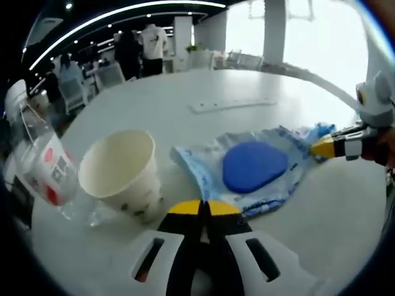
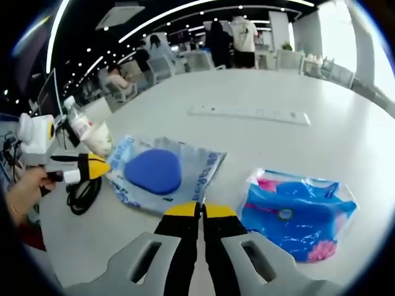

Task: Arrange the tabletop items into an orderly group along one side of the table until the central work area is clear of visible clutter.

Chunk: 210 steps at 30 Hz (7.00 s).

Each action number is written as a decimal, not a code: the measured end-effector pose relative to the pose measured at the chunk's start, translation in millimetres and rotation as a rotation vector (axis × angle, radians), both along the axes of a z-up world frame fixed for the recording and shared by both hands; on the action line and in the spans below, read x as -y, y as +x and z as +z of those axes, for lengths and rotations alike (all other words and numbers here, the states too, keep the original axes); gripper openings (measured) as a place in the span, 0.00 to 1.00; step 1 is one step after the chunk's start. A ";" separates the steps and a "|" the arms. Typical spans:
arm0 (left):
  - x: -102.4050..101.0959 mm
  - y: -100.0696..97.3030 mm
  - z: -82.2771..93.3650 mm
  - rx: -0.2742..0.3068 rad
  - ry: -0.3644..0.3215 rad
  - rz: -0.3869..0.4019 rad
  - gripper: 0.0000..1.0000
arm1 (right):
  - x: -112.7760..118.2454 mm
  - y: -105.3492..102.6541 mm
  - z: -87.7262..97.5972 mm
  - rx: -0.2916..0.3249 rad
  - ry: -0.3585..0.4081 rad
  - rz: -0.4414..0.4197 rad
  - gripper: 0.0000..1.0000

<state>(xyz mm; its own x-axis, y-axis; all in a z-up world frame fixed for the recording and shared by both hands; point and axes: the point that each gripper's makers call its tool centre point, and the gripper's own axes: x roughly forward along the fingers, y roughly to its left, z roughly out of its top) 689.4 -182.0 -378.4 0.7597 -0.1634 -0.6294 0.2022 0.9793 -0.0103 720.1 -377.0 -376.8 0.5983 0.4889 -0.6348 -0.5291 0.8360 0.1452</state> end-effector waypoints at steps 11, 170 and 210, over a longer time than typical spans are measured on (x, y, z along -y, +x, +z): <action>-1.2 -1.5 21.5 0.060 0.018 0.000 0.13 | 0.5 1.8 13.2 0.043 -0.032 -0.030 0.14; 10.5 -154.7 84.9 0.066 -0.110 -0.042 0.85 | 157.3 52.0 14.9 0.281 -0.048 -0.368 0.24; 12.8 -169.1 108.4 0.061 -0.074 -0.129 0.99 | -21.3 -67.6 70.9 0.126 0.174 0.065 0.89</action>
<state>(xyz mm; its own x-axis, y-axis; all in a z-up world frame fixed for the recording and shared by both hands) 520.3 -194.9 -270.0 0.7662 -0.3059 -0.5652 0.3283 0.9423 -0.0650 652.5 -355.7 -305.9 0.6311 0.6245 -0.4602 -0.6041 0.7678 0.2134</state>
